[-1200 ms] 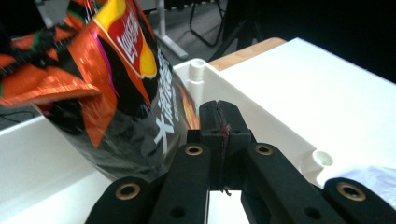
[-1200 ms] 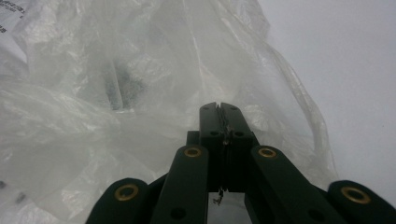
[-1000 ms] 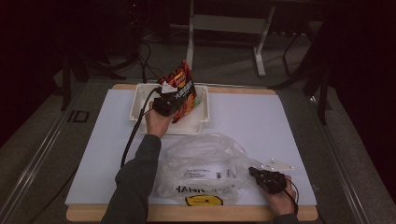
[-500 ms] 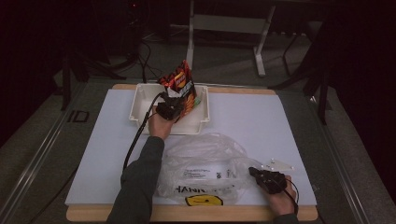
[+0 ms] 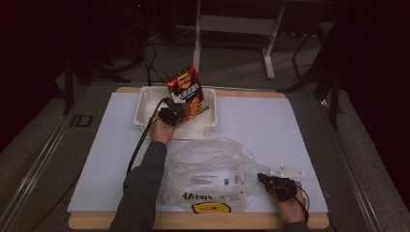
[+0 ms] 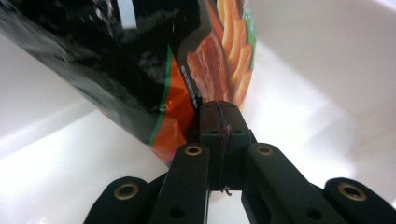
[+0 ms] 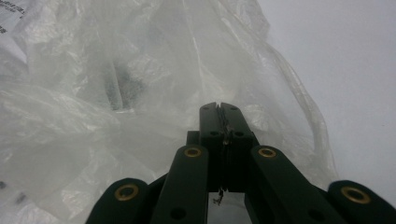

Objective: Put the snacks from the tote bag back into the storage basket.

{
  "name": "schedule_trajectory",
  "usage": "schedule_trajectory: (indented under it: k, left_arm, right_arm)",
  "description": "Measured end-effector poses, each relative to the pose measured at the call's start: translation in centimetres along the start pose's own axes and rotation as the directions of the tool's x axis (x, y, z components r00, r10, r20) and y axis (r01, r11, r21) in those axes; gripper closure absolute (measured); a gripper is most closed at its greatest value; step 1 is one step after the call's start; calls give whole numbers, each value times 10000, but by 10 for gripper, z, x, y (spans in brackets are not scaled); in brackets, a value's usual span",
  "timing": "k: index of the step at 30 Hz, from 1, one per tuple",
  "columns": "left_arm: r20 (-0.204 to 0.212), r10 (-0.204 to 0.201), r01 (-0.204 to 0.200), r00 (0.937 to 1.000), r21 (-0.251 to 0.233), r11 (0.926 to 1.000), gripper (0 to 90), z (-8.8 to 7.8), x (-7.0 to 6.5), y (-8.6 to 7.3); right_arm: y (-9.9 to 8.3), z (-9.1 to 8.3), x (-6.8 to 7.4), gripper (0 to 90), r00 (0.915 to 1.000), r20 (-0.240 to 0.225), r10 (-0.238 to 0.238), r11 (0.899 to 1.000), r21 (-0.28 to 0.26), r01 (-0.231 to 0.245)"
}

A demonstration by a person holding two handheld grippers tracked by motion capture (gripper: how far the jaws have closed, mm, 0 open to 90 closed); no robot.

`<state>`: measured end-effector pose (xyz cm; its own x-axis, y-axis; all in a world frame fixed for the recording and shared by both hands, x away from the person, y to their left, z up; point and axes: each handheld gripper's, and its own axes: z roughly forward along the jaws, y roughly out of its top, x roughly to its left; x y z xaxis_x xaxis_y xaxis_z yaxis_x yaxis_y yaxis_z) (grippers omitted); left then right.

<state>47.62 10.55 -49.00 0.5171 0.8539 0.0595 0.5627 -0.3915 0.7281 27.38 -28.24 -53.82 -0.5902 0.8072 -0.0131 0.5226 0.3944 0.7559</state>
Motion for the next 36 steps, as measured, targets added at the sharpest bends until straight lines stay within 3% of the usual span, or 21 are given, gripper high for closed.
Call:
schedule_trajectory:
  k: [4,19,28,36]
  left_arm:
    - [-112,4,-2,9999,153,9999,900,4,2,-1]
    - [-624,-891,918,9941,405,9950,900,6,21,-2]
    - [-730,-1107,1147,9912,539,9919,900,4,30,4]
    - [-901,-1569,1626,9835,600,9849,900,7,35,3]
  right_arm:
    - [0,0,0,883,10000,-16,13,10000,-11,-13]
    - [0,0,0,882,10000,4,30,10000,-23,-30]
    - [-1,0,0,883,10000,8,40,10000,-32,-40]
    - [-1,0,0,883,10000,3,44,10000,-41,-44]
